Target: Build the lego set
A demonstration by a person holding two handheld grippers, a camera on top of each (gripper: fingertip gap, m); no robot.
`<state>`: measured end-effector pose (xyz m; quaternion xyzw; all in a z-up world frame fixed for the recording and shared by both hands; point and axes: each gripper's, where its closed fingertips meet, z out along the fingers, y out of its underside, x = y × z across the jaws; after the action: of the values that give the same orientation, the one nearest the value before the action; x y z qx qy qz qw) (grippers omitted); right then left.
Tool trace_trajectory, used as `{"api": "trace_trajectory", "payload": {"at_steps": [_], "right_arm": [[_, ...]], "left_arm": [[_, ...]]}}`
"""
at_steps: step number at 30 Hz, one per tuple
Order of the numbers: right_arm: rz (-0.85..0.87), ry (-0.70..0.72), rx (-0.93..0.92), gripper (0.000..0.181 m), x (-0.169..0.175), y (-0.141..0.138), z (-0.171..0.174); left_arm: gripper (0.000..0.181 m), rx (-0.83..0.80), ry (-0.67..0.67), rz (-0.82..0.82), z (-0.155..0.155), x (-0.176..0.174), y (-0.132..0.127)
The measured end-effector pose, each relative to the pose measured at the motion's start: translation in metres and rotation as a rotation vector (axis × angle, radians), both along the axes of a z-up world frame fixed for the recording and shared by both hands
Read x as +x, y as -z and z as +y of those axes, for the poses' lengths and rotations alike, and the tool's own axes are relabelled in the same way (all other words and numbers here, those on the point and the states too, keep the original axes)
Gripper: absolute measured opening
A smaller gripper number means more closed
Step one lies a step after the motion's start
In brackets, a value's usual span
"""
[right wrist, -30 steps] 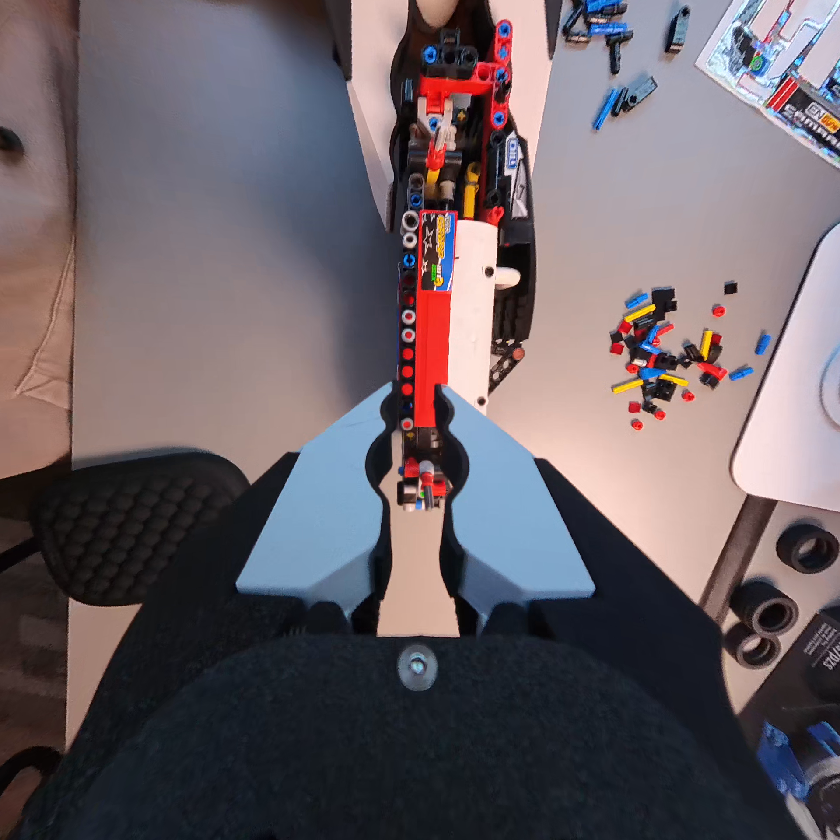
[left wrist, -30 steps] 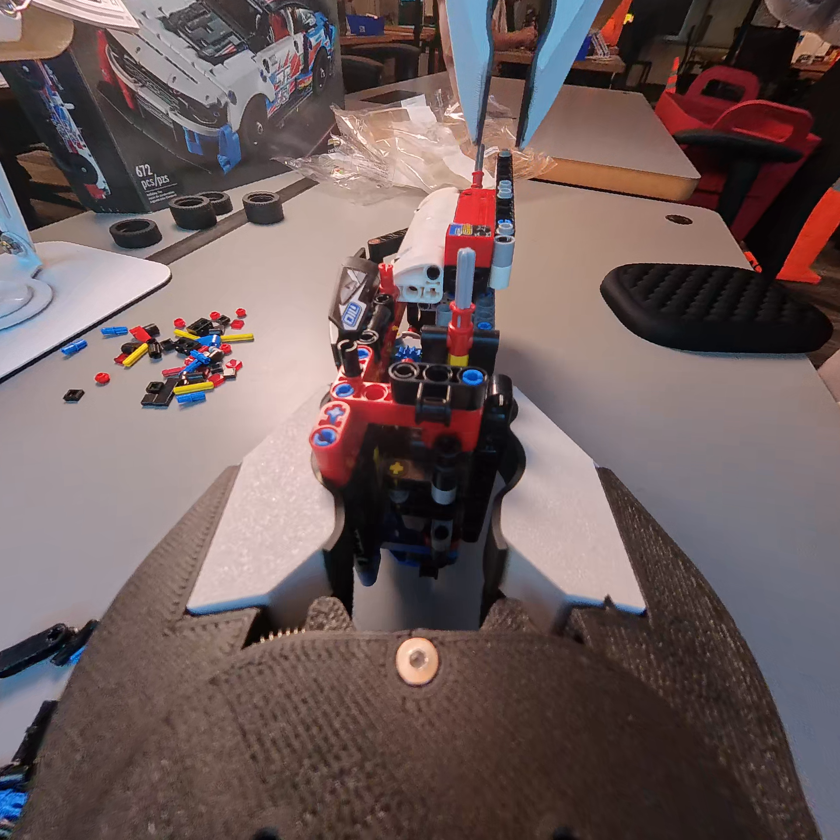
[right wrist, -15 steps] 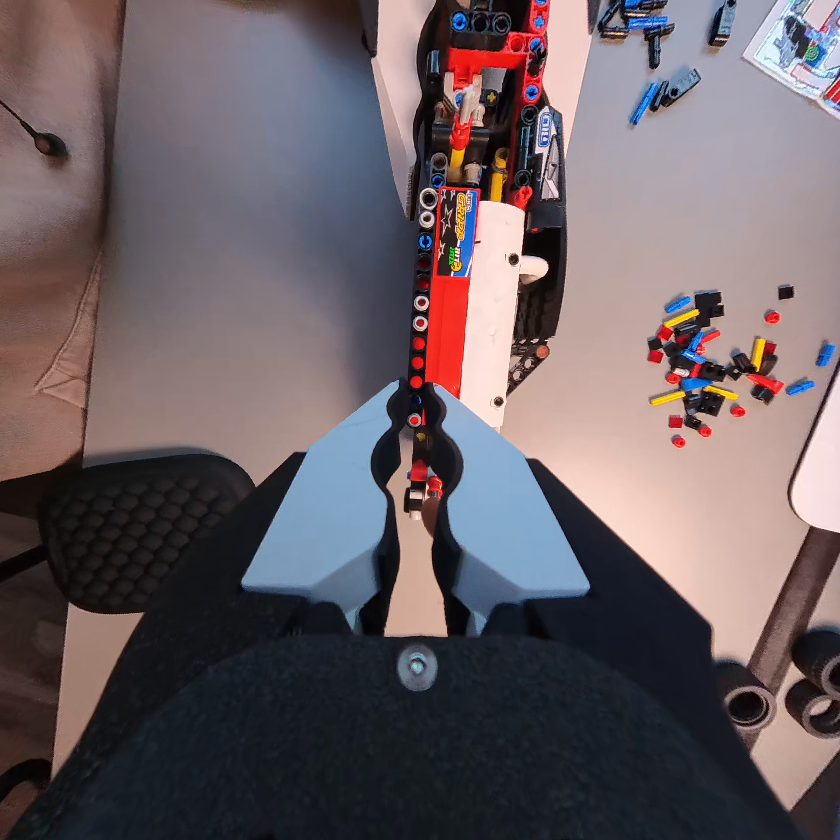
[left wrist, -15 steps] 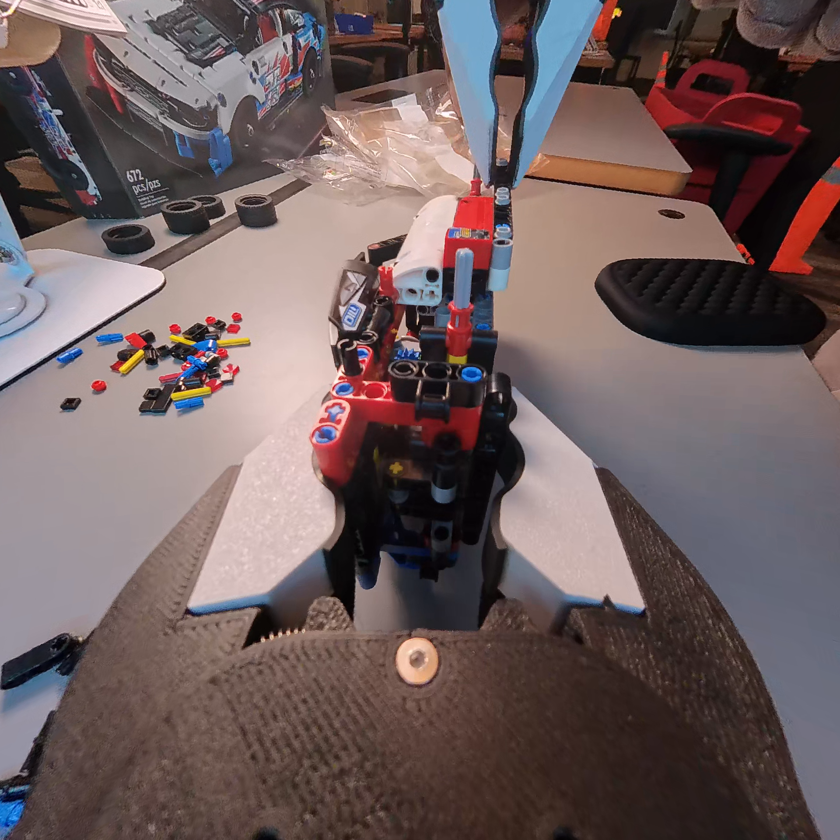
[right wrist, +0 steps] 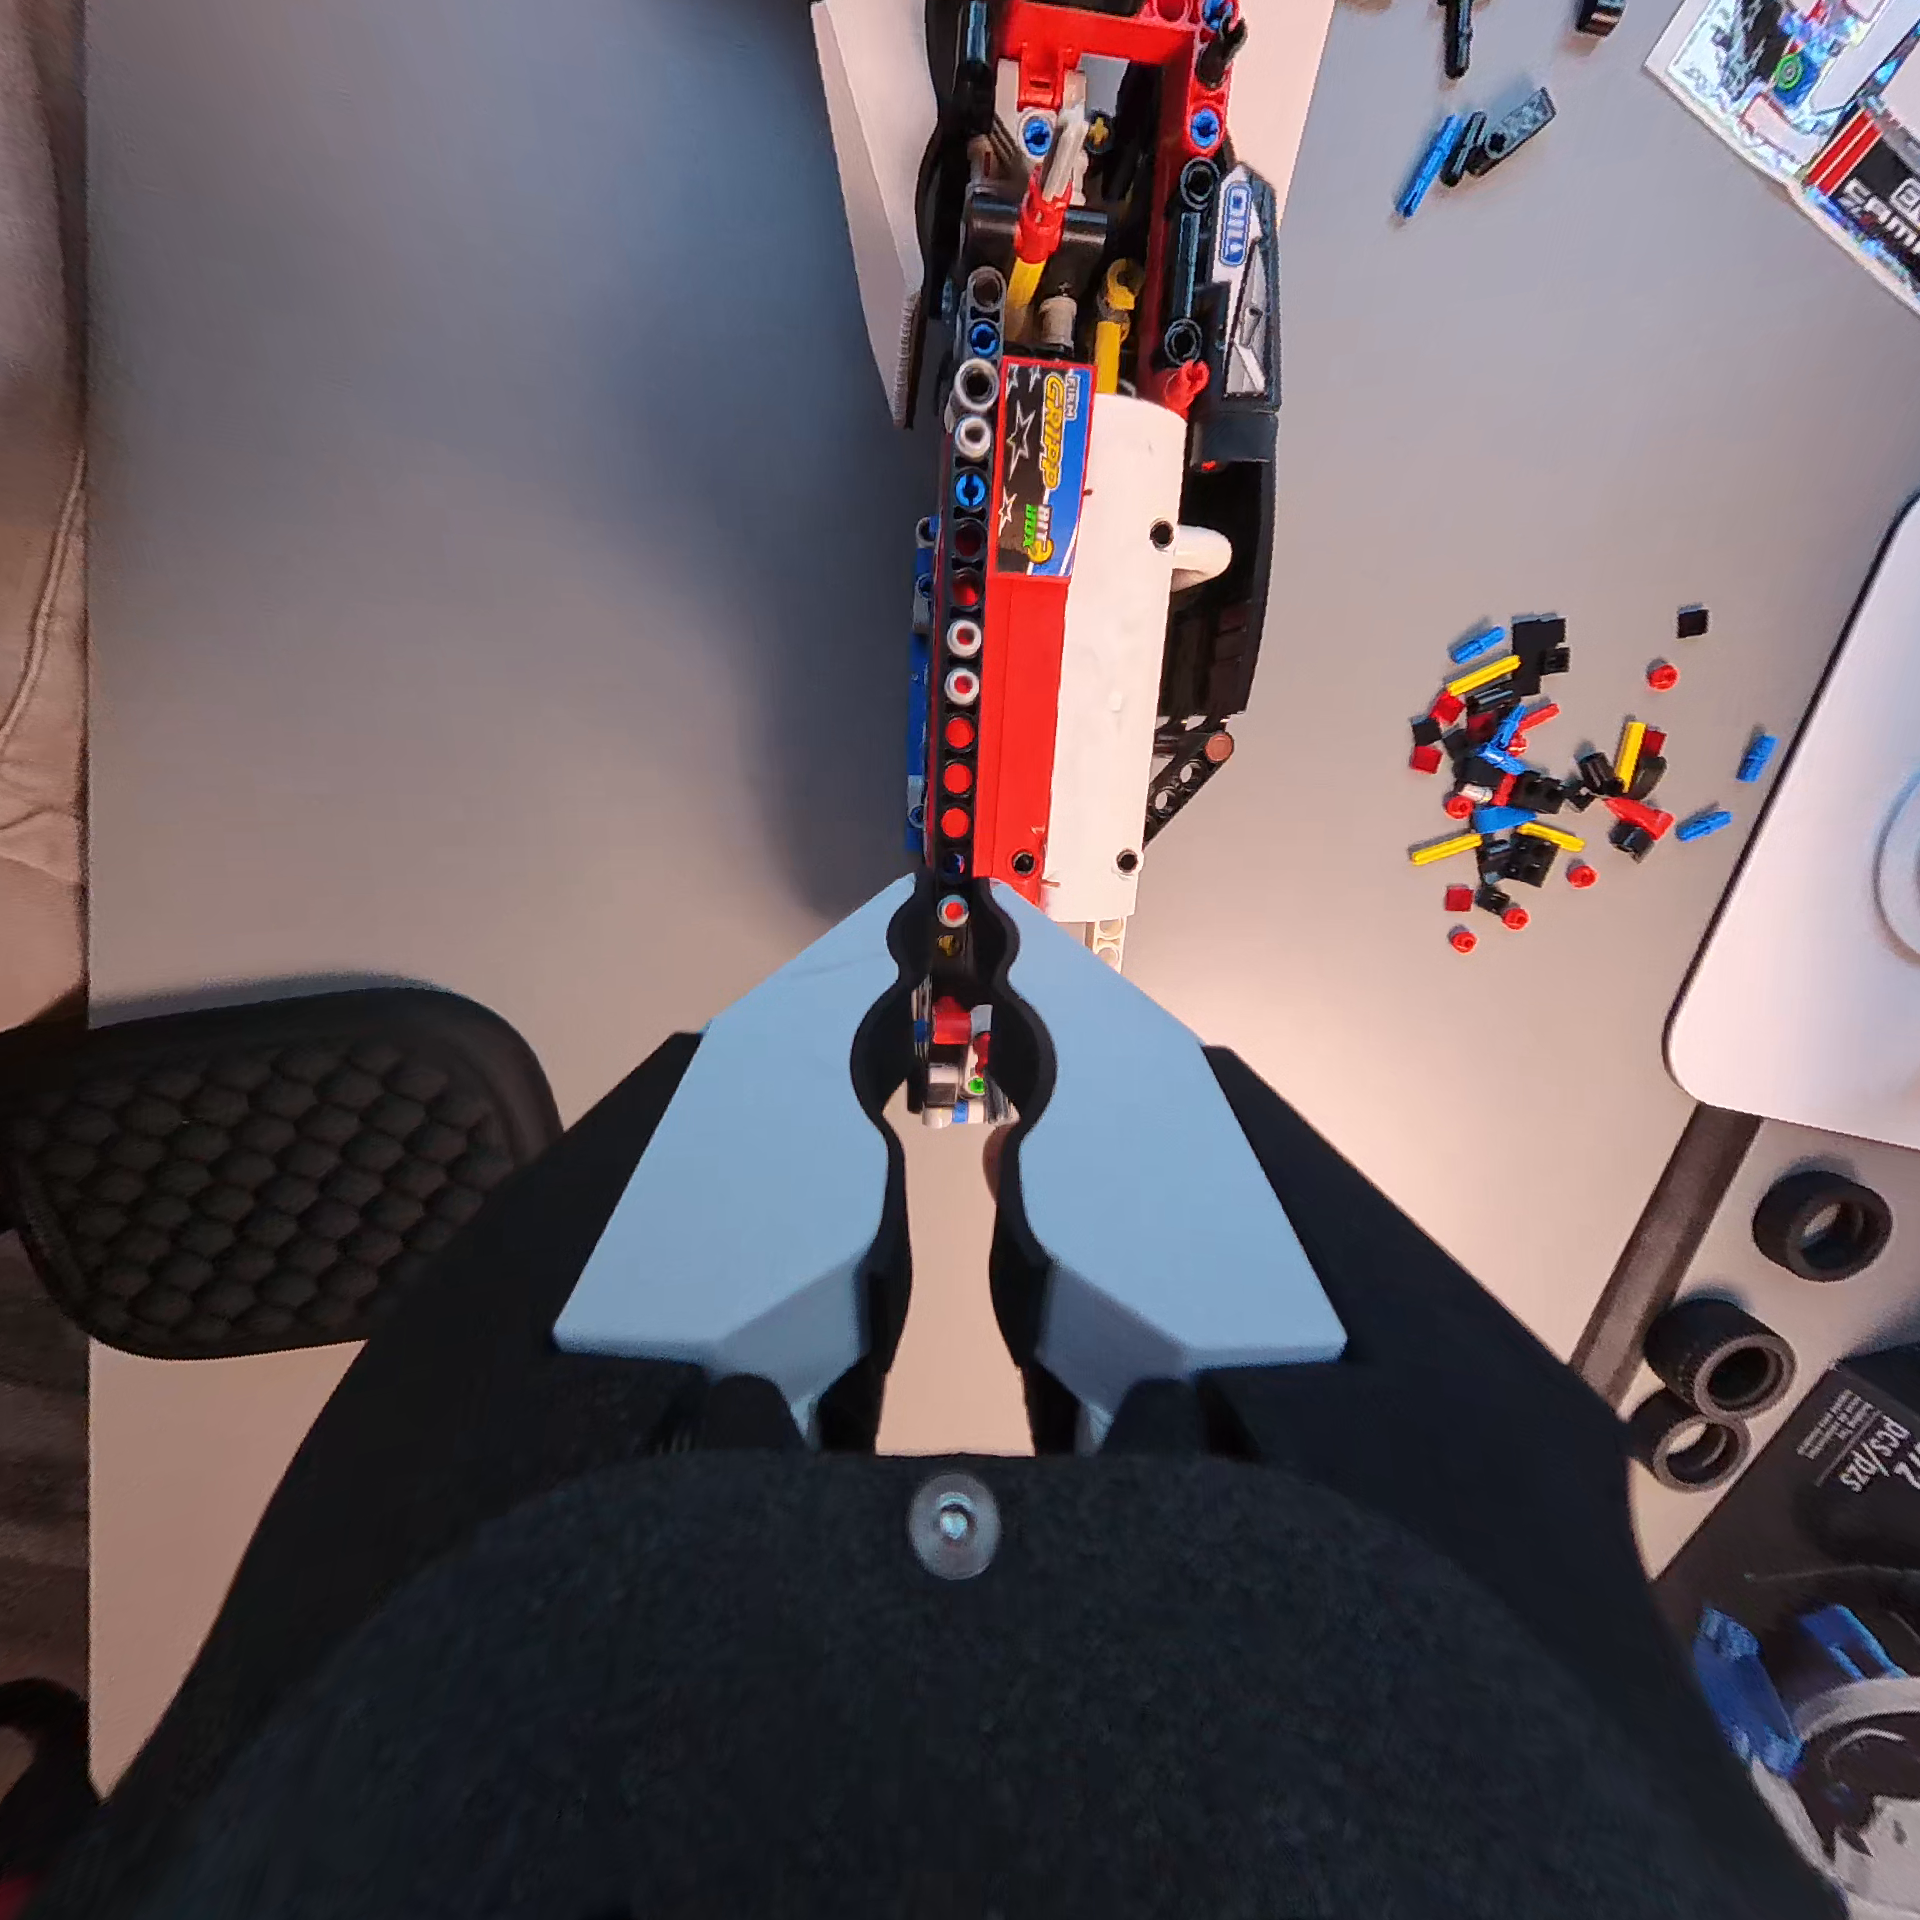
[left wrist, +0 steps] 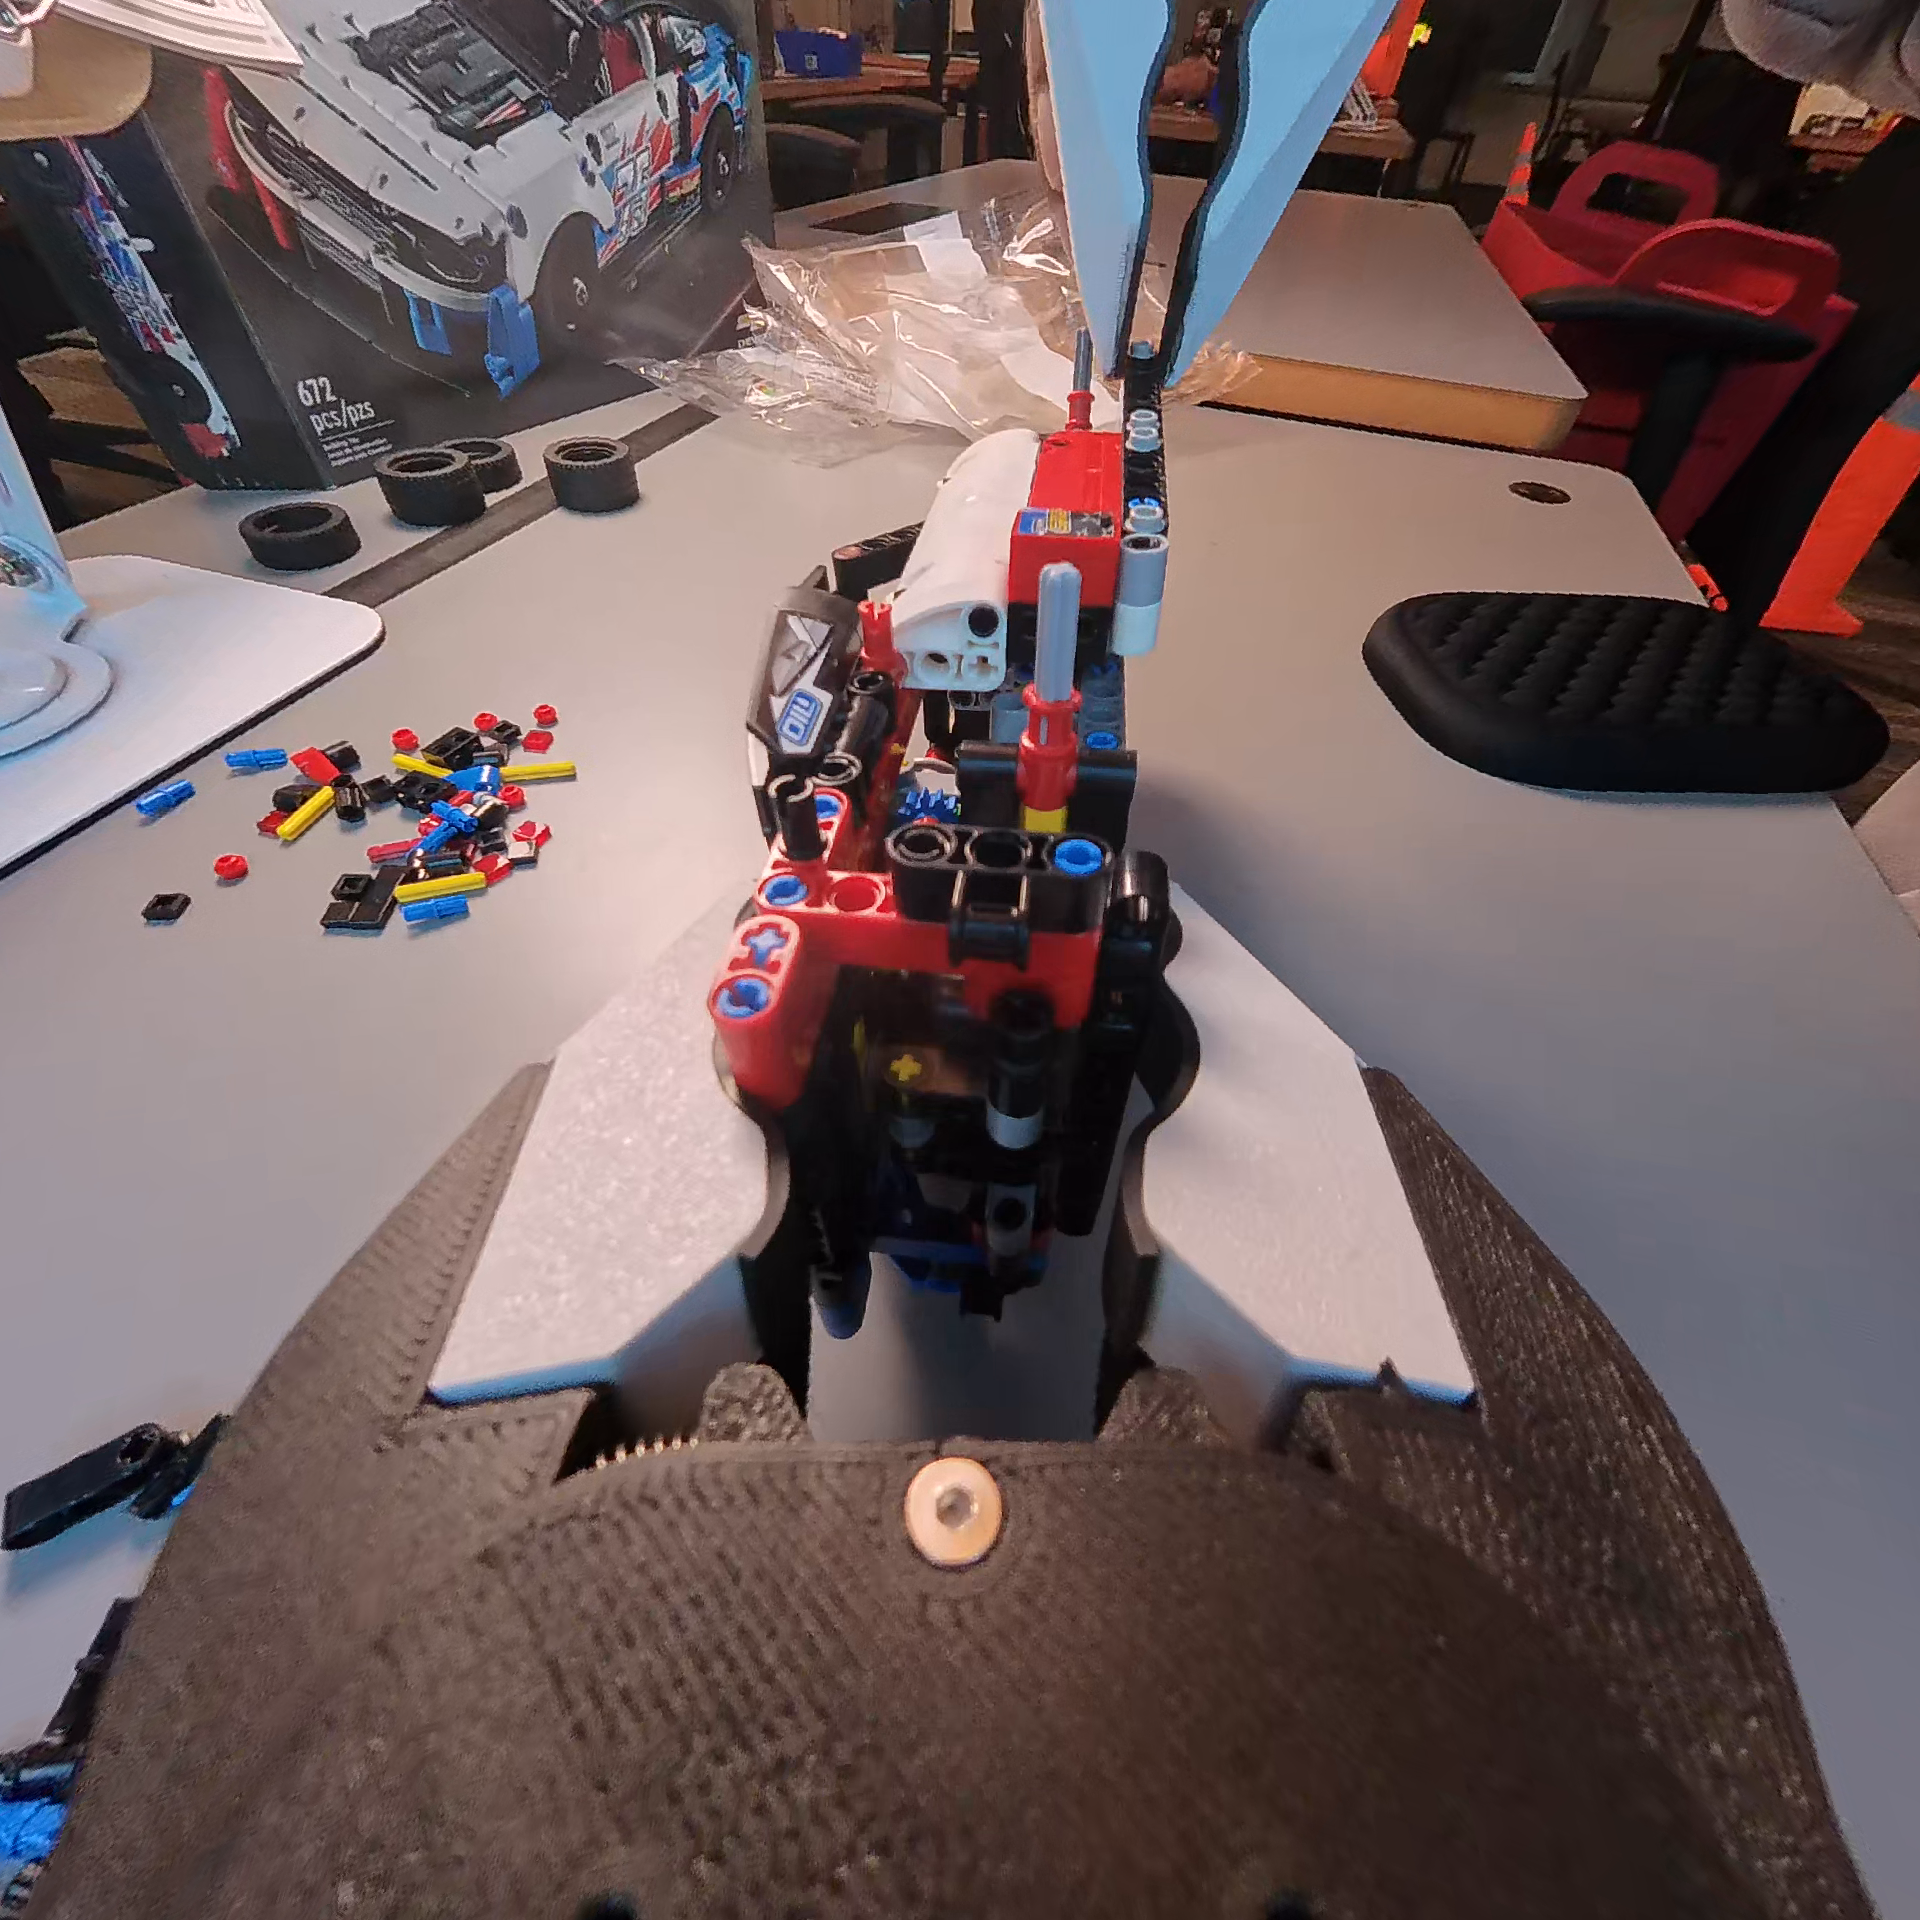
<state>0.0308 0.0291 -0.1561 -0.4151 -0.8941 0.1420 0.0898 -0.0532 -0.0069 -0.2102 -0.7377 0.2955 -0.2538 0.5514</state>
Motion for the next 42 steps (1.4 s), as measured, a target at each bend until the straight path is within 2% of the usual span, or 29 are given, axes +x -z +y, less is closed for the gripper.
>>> {"api": "trace_trajectory", "payload": {"at_steps": [6, 8, 14, 21, 24, 31, 34, 42], "right_arm": [[-0.049, 0.0, -0.005, 0.004, 0.004, 0.004, 0.003], [-0.082, -0.02, -0.008, 0.004, 0.007, 0.005, -0.006], [-0.065, 0.032, -0.038, 0.004, 0.006, 0.006, -0.001], [-0.055, 0.004, 0.013, 0.003, 0.008, 0.007, -0.003], [-0.04, 0.002, -0.033, 0.004, 0.01, 0.007, -0.012], [0.057, 0.145, -0.04, 0.005, 0.001, 0.006, 0.004], [-0.012, 0.098, -0.098, 0.004, 0.01, 0.007, -0.01], [-0.024, 0.086, -0.089, 0.004, 0.008, 0.008, -0.006]], "left_arm": [[0.068, -0.002, 0.006, 0.012, 0.002, 0.003, 0.0], [0.068, 0.015, 0.018, 0.027, 0.0, 0.004, 0.0], [0.067, 0.001, 0.004, 0.026, 0.001, 0.004, 0.0], [0.068, -0.002, 0.008, 0.036, 0.0, 0.004, 0.001], [0.068, 0.017, 0.019, 0.062, -0.002, 0.003, 0.001], [0.067, -0.021, -0.011, 0.019, 0.0, 0.002, 0.001], [0.068, 0.003, 0.001, 0.055, -0.002, 0.004, 0.001], [0.067, -0.006, -0.007, 0.043, -0.003, 0.004, 0.001]]}}
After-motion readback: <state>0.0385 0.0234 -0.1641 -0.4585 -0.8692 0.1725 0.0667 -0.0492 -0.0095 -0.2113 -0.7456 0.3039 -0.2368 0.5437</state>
